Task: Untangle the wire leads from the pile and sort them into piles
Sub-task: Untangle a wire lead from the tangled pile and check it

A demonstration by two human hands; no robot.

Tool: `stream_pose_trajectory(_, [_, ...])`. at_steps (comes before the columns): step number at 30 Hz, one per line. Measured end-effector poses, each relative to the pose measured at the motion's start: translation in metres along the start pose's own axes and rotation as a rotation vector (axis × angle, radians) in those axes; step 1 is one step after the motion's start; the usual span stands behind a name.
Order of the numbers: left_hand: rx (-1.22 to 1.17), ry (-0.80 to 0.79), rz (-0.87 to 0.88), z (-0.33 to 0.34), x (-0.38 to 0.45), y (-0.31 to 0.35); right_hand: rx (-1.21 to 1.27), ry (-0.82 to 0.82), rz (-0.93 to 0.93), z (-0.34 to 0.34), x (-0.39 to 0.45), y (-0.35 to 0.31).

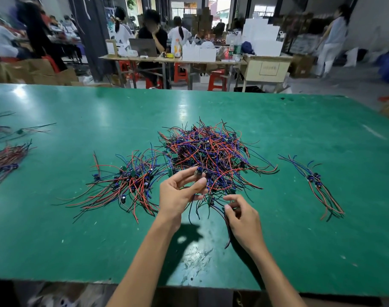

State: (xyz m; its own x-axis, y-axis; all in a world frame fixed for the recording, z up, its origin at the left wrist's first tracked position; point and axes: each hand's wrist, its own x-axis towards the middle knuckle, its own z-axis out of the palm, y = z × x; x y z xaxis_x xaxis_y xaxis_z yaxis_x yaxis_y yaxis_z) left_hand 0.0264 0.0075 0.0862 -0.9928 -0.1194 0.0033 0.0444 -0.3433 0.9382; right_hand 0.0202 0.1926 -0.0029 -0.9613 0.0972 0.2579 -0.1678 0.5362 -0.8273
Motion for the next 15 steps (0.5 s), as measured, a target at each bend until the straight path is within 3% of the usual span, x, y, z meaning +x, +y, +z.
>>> stream_pose_trajectory(6, [-0.040, 0.149, 0.133, -0.023, 0.018, 0.016, -0.018, -0.013, 0.001, 0.001, 0.000, 0.002])
stream_pose_trajectory(9, [0.075, 0.261, 0.261, -0.047, 0.042, 0.027, -0.020, -0.022, -0.001, 0.001, -0.002, 0.001])
stream_pose_trajectory(12, [0.679, 0.470, 0.409, -0.078, 0.063, 0.020, -0.014, -0.013, -0.011, 0.001, -0.002, -0.001])
stream_pose_trajectory(15, [1.311, 0.420, 0.215, -0.110, 0.065, -0.008, -0.019, -0.012, -0.020, 0.001, -0.001, -0.003])
